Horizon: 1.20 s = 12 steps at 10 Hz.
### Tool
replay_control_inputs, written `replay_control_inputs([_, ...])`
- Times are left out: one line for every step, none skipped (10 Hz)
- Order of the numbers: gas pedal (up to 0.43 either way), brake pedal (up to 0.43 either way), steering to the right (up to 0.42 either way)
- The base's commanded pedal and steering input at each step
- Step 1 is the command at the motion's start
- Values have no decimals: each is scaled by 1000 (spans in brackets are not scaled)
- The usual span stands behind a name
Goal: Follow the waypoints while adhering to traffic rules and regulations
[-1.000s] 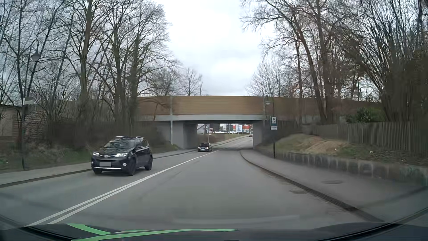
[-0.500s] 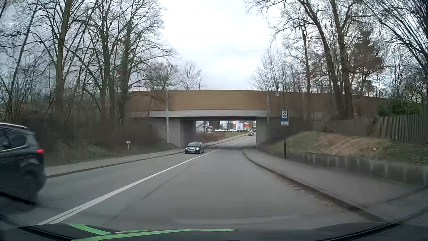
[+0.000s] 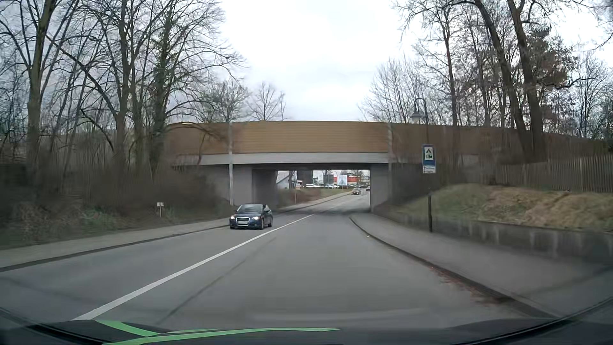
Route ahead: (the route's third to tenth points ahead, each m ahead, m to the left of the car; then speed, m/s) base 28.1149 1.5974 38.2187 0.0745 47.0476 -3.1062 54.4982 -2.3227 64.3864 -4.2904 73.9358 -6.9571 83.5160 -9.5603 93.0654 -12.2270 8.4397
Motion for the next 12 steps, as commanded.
replay_control_inputs([98, 0, 7])
replay_control_inputs([98, 0, 9])
replay_control_inputs([98, 0, 10])
replay_control_inputs([98, 0, 10])
replay_control_inputs([87, 0, 10])
replay_control_inputs([87, 0, 10])
replay_control_inputs([87, 0, 11])
replay_control_inputs([87, 0, 12])
replay_control_inputs([87, 0, 12])
replay_control_inputs([87, 0, 12])
replay_control_inputs([87, 0, 12])
replay_control_inputs([87, 0, 12])
